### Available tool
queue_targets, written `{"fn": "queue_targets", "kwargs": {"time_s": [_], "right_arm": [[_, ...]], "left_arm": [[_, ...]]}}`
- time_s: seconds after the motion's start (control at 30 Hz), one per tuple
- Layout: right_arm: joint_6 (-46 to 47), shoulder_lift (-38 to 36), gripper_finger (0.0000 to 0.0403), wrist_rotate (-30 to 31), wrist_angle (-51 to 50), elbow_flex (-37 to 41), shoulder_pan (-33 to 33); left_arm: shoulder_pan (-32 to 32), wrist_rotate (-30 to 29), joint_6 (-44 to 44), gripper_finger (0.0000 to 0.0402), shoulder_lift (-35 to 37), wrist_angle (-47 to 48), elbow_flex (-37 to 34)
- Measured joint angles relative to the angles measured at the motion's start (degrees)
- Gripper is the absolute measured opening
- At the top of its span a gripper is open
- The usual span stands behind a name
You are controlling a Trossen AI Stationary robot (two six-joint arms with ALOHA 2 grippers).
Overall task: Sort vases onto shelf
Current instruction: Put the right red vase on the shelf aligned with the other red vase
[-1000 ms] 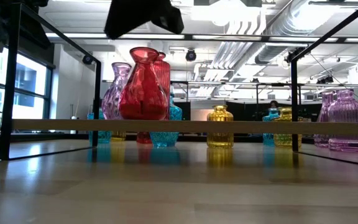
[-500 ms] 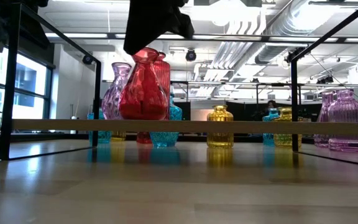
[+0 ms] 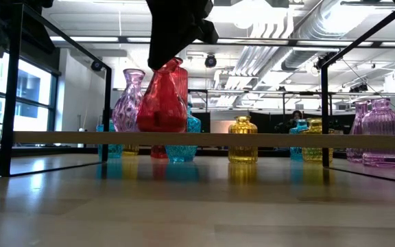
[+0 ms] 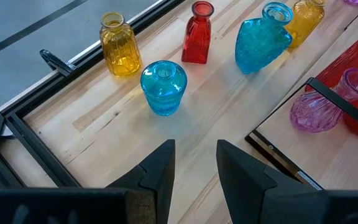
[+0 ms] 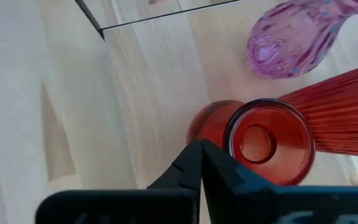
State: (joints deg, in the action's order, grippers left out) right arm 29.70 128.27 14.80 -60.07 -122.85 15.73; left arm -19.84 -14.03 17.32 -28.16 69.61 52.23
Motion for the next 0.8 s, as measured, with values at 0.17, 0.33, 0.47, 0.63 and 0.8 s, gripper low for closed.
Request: {"fn": "queue_targets", "kwargs": {"time_s": [0.17,0.33,0.47,0.63,0.8], "right_arm": [[-0.4,0.0,0.0000,1.2,-0.2,0.0,-0.2],[-1.5,0.0,0.0000,1.3,-0.4,0.0,-0.8],[-1.7,0.0,0.0000,1.3,-0.4,0.0,-1.2],[-1.9,0.0,0.0000,1.3,-0.6,0.0,-1.3],[-2.3,0.0,0.0000,1.3,-1.0,0.0,-1.4]], "left_arm": [[0.0,0.0,0.0,0.0111,0.0,0.0,0.0],[0.0,0.0,0.0,0.0111,0.0,0.0,0.0],[0.0,0.0,0.0,0.0111,0.0,0.0,0.0],[0.0,0.0,0.0,0.0111,0.0,0.0,0.0],[0.0,0.0,0.0,0.0111,0.0,0.0,0.0]]}}
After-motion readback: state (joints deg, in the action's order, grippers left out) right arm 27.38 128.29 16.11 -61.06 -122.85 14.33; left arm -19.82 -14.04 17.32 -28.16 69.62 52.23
